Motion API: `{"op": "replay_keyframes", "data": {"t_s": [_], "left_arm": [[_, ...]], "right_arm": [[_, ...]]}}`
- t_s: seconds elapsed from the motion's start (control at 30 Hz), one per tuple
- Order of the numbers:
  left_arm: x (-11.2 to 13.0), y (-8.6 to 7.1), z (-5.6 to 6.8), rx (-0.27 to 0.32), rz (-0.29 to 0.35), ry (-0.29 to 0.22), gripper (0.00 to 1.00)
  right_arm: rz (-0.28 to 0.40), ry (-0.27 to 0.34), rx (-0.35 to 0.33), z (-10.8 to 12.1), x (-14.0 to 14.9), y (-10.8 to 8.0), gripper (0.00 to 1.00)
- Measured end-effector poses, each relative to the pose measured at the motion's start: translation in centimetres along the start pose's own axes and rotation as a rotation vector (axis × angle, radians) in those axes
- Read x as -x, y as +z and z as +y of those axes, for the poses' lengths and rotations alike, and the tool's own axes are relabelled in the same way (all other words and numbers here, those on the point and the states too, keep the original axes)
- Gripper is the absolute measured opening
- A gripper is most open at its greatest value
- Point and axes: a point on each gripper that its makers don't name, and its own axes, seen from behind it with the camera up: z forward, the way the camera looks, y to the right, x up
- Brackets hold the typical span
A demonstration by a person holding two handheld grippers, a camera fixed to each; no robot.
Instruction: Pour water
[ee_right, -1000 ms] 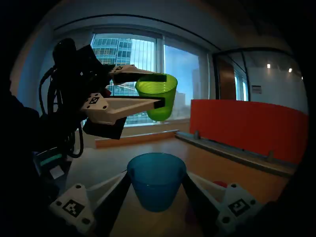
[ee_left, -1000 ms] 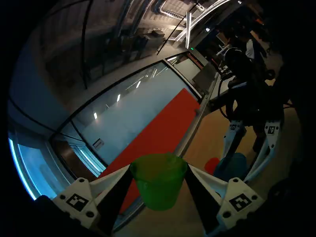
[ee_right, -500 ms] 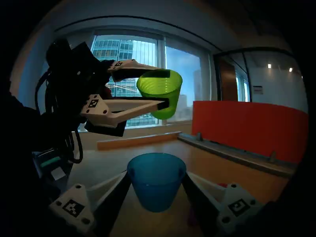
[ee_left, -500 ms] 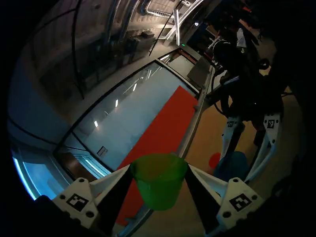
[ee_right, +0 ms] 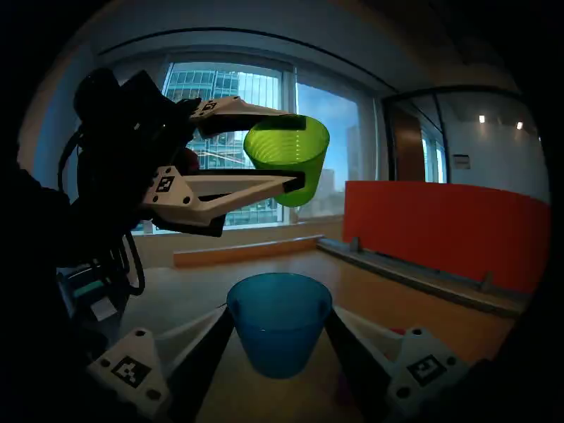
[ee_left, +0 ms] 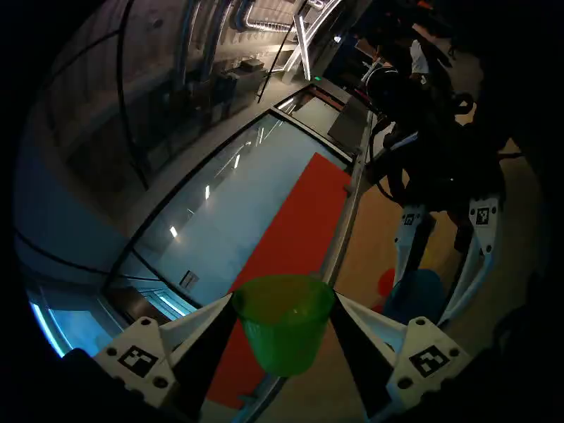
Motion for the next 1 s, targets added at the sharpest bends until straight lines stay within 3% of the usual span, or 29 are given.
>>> {"op": "replay_keyframes", "data": {"t_s": [1.0], "left_arm": [[-1.2,0.0,-1.2,-0.025,0.006,0.109,0.88]], "right_arm": [[0.001,-0.006,-0.002,0.2,0.0,-0.3,0.9]]}}
